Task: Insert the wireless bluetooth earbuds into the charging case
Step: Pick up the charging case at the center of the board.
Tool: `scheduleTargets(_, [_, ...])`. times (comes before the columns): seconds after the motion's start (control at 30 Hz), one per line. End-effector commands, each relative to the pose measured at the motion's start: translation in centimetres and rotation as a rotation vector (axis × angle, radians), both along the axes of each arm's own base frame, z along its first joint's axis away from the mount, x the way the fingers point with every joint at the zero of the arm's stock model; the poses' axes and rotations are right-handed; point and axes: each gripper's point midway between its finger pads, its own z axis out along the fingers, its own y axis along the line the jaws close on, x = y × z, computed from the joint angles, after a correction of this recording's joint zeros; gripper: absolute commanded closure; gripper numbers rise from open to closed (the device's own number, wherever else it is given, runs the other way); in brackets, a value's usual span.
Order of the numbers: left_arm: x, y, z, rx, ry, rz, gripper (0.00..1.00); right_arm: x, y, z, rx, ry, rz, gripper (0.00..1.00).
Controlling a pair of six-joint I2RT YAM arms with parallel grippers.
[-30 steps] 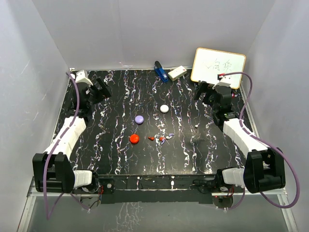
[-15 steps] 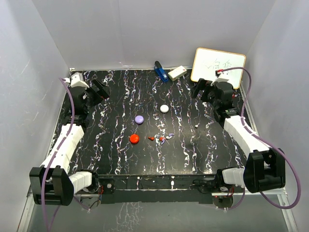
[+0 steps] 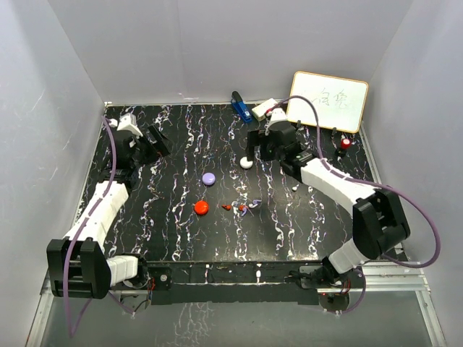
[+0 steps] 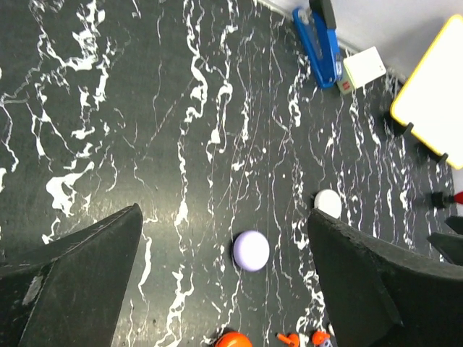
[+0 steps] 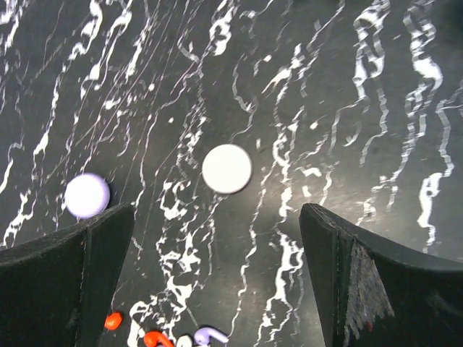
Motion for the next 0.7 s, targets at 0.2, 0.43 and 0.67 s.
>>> scheduleTargets(0.2, [-2.0, -2.3, -2.2, -0.062, 0.097, -0.103, 0.04, -1.5, 10.2, -2.0, -0.046, 0.028, 0.197, 0.06])
scheduleTargets(0.43, [-3.1, -4.8, -2.5, -0.169, 0.144, -0.214, 0.03, -2.0, 15.7, -5.5, -0.149, 0.038, 0.329, 0.06])
scheduleTargets(0.67, [-3.9, -6.0, -2.0, -0.252, 0.157, -0.335, 0.14, -2.1, 18.1, -7.5, -0.196, 0.031, 0.403, 0.06])
